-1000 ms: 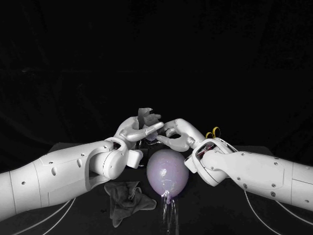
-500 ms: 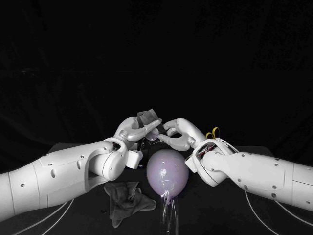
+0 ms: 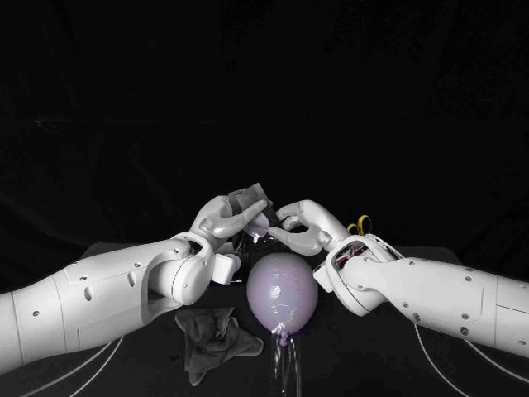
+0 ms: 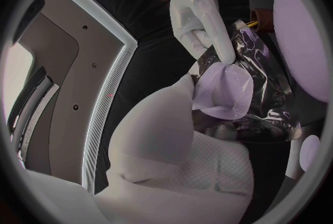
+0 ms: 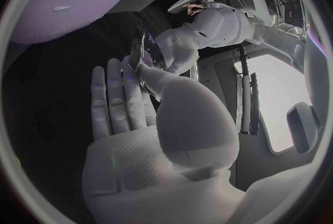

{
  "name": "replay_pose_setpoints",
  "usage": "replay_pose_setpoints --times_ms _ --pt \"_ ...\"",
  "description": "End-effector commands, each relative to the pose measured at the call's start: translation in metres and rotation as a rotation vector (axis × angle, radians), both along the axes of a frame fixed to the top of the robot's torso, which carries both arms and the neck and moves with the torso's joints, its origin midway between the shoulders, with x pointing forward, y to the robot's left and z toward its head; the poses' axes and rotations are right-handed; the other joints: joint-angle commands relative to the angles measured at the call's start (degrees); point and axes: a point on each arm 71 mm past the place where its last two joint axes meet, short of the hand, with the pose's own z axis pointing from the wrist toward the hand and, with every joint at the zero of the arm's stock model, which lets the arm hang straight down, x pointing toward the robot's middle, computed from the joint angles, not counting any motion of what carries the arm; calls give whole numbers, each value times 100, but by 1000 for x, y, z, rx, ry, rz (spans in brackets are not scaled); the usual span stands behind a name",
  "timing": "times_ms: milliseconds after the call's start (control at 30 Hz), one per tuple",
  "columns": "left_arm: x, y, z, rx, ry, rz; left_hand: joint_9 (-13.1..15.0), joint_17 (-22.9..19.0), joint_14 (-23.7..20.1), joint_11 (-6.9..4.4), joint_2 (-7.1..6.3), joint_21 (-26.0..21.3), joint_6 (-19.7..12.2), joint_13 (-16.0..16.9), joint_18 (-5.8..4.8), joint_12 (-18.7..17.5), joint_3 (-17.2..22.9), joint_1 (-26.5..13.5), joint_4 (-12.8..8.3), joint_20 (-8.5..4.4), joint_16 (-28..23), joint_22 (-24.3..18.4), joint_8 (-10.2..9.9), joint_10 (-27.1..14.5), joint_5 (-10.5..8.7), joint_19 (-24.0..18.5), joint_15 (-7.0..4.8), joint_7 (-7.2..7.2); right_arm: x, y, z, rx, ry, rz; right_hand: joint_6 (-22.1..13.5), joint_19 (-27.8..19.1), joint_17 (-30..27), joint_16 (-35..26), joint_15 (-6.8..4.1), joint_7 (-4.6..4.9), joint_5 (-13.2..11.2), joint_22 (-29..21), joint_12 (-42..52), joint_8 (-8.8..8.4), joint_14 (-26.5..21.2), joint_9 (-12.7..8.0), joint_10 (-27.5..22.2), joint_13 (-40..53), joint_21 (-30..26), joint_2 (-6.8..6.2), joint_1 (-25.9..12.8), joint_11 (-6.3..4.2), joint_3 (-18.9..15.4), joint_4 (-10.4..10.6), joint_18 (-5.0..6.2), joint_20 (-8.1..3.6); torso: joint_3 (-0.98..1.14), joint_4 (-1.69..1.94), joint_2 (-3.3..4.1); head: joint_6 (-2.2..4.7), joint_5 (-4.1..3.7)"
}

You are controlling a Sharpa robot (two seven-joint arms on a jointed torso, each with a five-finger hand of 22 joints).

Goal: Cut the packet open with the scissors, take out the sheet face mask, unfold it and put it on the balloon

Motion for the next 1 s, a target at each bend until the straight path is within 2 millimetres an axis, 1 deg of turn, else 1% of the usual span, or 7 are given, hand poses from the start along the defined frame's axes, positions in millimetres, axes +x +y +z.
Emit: replay_pose_setpoints --times_ms 33,200,267,367,667,867,1000 --pt "1 1 3 10 -30 14 7 -18 101 -26 -105 38 132 -6 91 -36 211 -18 -7 -3 30 14 65 139 -21 121 -36 -19 -1 0 2 30 -13 -5 -40 -68 0 -48 48 59 15 20 -63 -70 -13 282 -113 -22 31 -31 -66 21 118 -187 47 16 0 0 1 -8 -6" --pt "1 1 3 25 -46 18 16 -58 203 -59 -280 68 240 -8 99 -147 708 -144 -14 -3 10 23 118 319 -20 267 -67 -50 -2 -1 3 54 -9 -5 -348 -219 -32 -205 190 217 23 -46 -79 -291 -246 209 -718 -57 -85 -346 -387 202 -52 -112 36 112 -1 1 -2 1 -11" --pt "2 2 3 32 -56 21 24 -71 248 -70 -342 84 267 -8 93 -193 899 -215 -21 -3 6 28 138 383 -20 336 -78 -52 -3 -2 4 60 -9 -5 -580 -287 -59 -304 282 348 24 -98 -91 -457 -426 132 -1034 -67 -156 -678 -736 338 -299 28 19 167 -2 0 -3 5 -12" --pt "3 3 4 49 -77 24 34 -90 275 -73 -418 85 278 -7 86 -253 1112 -299 -38 -3 -12 28 156 436 -25 375 -81 -51 -4 -4 4 68 -6 -4 -867 -420 -109 -470 418 522 22 -220 -71 -687 -739 18 -1471 -57 -313 -920 -908 505 -586 132 12 276 -2 -1 -1 10 -7" --pt "8 12 7 177 -220 16 57 -113 318 -73 -524 96 292 -5 47 -330 1359 -421 -77 2 -30 33 191 511 -23 448 -92 -30 -3 -26 5 82 22 -37 -1293 -676 -231 -739 624 753 17 -508 -48 -1025 -1278 -150 -2118 -45 -650 -1012 -982 735 -1252 362 -30 414 -3 0 0 15 6" --pt "12 17 13 276 -327 2 81 -130 353 -73 -596 214 298 -2 -56 -393 1533 -518 -124 4 -45 76 221 575 -24 817 -106 -15 2 -50 8 111 48 -78 -1323 -702 -261 -770 651 774 20 -581 -29 -1063 -1351 -174 -2180 -38 -715 -956 -916 751 -1402 409 -55 413 2 -6 5 3 29" --pt "14 20 16 365 -413 -10 111 -125 462 -86 -664 432 329 8 -105 -417 1679 -593 -186 -9 -13 152 262 703 -20 1435 -131 2 7 -64 16 137 59 -92 -1125 -577 -254 -673 588 699 33 -628 81 -986 -1196 -163 -2013 -17 -693 -731 -693 681 -1438 403 -10 404 8 -5 3 -3 33"
